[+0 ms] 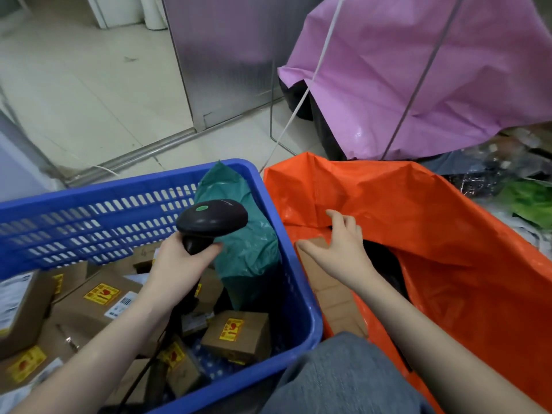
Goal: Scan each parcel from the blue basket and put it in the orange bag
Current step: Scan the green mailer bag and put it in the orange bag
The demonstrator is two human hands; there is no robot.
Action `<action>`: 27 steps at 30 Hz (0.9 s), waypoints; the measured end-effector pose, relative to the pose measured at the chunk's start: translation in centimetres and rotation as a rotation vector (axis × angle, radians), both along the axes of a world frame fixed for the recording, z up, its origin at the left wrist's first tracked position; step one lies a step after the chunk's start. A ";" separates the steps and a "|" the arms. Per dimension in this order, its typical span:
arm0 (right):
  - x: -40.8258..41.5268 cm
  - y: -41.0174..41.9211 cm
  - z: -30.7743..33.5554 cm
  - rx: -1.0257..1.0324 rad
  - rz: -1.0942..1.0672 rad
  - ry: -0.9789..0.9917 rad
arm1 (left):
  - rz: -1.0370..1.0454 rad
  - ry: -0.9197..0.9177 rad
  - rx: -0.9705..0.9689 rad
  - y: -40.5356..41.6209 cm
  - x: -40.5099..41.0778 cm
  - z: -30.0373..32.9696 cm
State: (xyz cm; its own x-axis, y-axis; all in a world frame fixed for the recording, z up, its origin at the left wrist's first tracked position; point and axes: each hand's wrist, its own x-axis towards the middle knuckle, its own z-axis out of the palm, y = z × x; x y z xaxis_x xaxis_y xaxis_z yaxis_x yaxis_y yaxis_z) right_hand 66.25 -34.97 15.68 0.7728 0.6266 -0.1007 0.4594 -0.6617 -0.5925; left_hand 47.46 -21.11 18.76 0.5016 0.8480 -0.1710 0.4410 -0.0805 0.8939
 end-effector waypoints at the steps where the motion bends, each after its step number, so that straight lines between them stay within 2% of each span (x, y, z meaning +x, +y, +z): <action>1: -0.5 0.8 0.4 0.012 0.043 0.004 | 0.015 -0.005 -0.010 0.2 -0.4 0.2; 9: -4.4 8.0 0.9 -0.085 0.289 0.066 | 0.095 0.006 -0.024 3.3 -3.6 -0.5; 18: -5.2 14.2 -2.9 -0.330 0.197 0.176 | 0.139 -0.019 -0.147 7.6 -5.1 -4.5; 27: -6.5 17.1 -5.2 -0.404 0.152 -0.135 | 0.098 0.025 -0.081 9.6 -4.6 -6.8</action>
